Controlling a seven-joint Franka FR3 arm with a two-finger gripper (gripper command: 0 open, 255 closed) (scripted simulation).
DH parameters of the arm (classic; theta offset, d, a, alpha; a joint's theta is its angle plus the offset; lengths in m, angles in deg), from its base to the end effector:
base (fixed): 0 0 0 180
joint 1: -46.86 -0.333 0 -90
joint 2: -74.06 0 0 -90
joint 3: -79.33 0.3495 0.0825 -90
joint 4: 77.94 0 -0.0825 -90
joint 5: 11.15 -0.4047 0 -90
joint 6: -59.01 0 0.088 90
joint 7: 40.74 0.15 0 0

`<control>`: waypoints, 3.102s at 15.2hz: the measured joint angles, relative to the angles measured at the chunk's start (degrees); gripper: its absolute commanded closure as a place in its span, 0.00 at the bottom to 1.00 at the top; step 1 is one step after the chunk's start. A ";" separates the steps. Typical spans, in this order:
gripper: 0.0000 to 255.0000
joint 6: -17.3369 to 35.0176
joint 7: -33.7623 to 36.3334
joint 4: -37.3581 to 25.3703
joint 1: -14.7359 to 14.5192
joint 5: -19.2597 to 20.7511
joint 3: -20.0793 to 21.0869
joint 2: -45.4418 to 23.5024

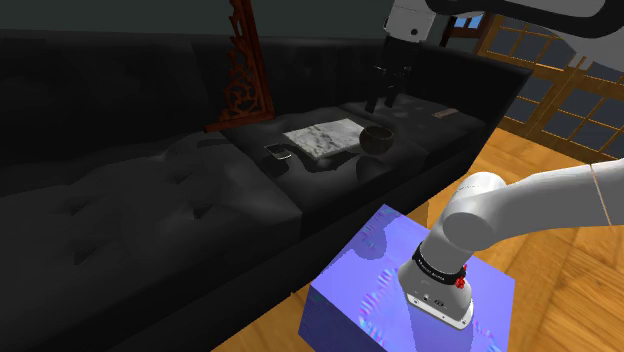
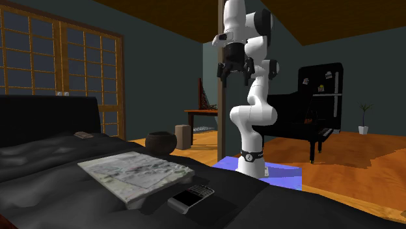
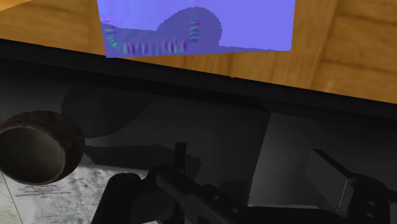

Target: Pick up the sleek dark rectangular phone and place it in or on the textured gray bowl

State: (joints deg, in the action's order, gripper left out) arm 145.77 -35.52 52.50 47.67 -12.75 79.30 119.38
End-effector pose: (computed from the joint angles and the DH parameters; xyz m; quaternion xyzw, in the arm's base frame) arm 0.2980 -0.0001 0.6067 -0.9985 0.0518 -0.0138 0.0147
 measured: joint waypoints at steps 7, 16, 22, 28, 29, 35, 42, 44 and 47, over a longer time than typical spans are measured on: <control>0.00 8.25 -0.57 -0.10 -0.18 -0.22 -0.11 -8.90; 0.00 20.49 -2.17 -4.28 -0.43 -0.75 -0.68 -26.22; 0.00 26.52 -2.77 -10.55 -0.76 -1.40 -0.57 -39.11; 0.00 30.08 -3.42 -19.41 -0.93 -2.02 -0.44 -52.13; 0.00 30.18 -3.47 -21.52 -0.97 -2.11 -0.38 -54.42; 0.00 31.20 -4.25 -31.83 -0.75 -2.54 -0.29 -66.31; 0.00 35.36 -4.28 -30.42 -0.96 -2.69 -0.12 -69.08; 0.00 35.73 -4.29 -30.29 -0.97 -2.71 -0.11 -69.31; 0.00 35.86 -4.32 -30.22 -0.95 -2.71 -0.12 -69.36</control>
State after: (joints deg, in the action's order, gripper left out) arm 181.64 -39.84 22.28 46.72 -15.46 79.19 50.02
